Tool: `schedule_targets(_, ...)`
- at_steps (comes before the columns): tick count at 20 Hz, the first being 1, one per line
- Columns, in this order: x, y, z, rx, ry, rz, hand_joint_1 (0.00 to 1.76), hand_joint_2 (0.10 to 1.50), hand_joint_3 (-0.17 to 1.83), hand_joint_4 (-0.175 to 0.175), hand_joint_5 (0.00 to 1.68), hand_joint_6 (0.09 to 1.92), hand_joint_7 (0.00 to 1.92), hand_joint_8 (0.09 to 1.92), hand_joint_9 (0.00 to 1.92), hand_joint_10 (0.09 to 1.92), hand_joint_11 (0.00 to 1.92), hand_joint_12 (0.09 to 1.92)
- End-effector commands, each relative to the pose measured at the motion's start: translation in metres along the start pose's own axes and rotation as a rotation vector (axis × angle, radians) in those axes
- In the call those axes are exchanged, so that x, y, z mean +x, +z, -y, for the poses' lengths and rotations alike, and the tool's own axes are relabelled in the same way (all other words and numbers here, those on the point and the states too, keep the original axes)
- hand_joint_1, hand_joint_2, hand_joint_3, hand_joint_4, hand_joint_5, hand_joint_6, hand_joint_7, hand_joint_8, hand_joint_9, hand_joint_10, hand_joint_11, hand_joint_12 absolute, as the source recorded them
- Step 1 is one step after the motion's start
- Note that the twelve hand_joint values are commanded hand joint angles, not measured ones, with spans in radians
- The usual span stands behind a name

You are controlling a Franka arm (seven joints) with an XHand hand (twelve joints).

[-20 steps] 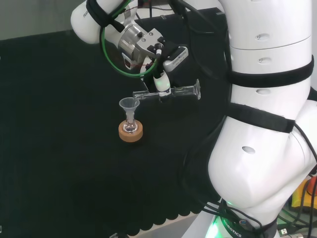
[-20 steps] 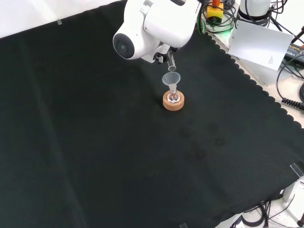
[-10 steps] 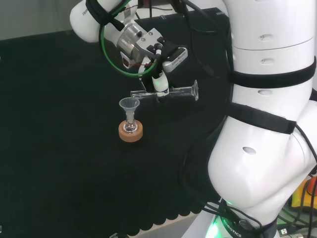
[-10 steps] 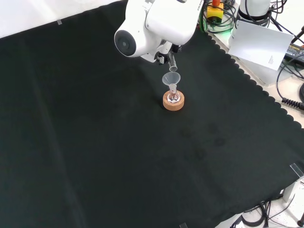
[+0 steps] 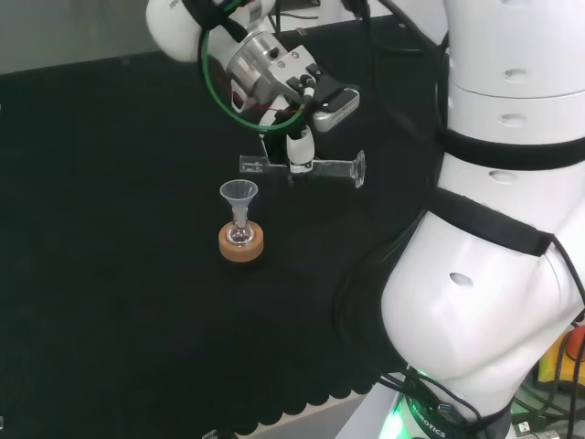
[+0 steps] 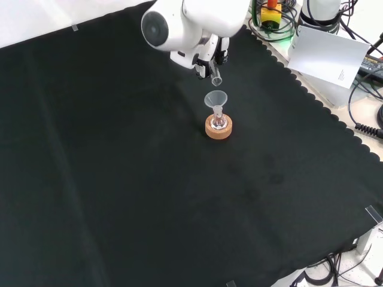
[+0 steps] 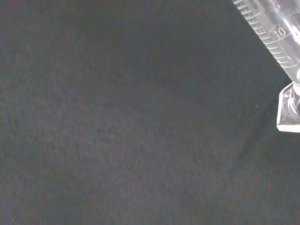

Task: Pour the water from the graduated cylinder into the round-bottom flask.

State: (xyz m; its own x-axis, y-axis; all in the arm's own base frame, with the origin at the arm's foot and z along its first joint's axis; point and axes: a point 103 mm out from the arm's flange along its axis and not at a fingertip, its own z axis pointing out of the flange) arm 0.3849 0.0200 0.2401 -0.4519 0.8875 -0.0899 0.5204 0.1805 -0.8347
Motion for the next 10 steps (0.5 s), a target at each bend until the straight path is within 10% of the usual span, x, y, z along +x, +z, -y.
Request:
schedule_targets(1,-0.016,0.011,0.002,-0.165,-0.079,-0.076,1.25,1.15,0.0,-0.175,0.89,1.13,0.93,1.12,1.38,0.16,1.2,0.75)
schedule_targets(10,-0.033,0.016,-0.006,-0.32,-0.16,-0.146,1.25,1.15,0.0,-0.175,0.89,1.13,0.93,1.12,1.38,0.16,1.2,0.75)
